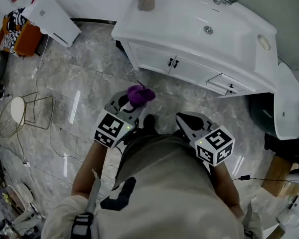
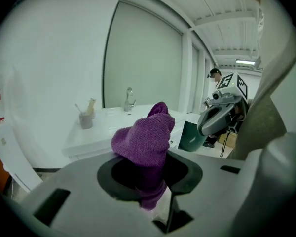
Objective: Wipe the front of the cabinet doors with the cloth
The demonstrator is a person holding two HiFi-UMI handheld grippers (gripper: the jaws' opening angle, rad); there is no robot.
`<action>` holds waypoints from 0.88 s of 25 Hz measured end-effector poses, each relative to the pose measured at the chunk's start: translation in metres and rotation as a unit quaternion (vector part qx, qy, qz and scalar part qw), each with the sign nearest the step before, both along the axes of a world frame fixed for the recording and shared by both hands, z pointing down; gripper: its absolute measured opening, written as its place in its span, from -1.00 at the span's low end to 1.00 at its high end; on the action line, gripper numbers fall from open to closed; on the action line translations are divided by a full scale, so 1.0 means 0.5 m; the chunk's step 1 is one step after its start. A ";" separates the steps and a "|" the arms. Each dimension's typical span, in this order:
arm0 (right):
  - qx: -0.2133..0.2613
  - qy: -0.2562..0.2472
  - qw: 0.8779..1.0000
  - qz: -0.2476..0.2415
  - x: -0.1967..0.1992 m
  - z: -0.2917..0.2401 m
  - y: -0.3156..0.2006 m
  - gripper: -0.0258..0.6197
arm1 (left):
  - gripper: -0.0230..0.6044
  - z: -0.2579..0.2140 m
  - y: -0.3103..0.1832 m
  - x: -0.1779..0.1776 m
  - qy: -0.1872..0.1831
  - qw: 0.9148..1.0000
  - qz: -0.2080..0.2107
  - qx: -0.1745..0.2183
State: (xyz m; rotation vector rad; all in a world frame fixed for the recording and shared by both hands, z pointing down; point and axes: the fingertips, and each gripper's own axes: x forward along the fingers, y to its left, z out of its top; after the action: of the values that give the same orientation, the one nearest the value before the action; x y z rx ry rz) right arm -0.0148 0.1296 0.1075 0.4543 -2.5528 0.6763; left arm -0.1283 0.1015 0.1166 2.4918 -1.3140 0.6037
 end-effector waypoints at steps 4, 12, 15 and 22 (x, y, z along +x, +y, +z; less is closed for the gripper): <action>-0.014 -0.020 0.999 0.024 0.109 -0.001 0.002 -0.89 | -0.55 -0.023 -0.010 0.120 -0.006 0.999 0.042 0.004; -0.031 -0.021 0.999 0.015 0.254 0.015 0.054 -0.89 | -0.55 -0.055 0.004 0.295 0.016 0.999 0.046 0.003; -0.049 -0.027 0.998 0.004 0.284 0.025 0.079 -0.89 | -0.55 -0.049 0.030 0.318 0.003 0.999 0.039 -0.001; -0.067 -0.027 0.996 -0.056 0.275 0.035 0.141 -0.89 | -0.55 -0.034 0.107 0.290 -0.002 0.999 -0.022 -0.028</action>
State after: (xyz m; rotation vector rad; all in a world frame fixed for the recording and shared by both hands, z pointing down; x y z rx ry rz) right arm 0.1226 0.1998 0.1249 0.2494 -2.5405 0.8226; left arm 0.0165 0.1552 0.0998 2.4116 -1.3312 0.6255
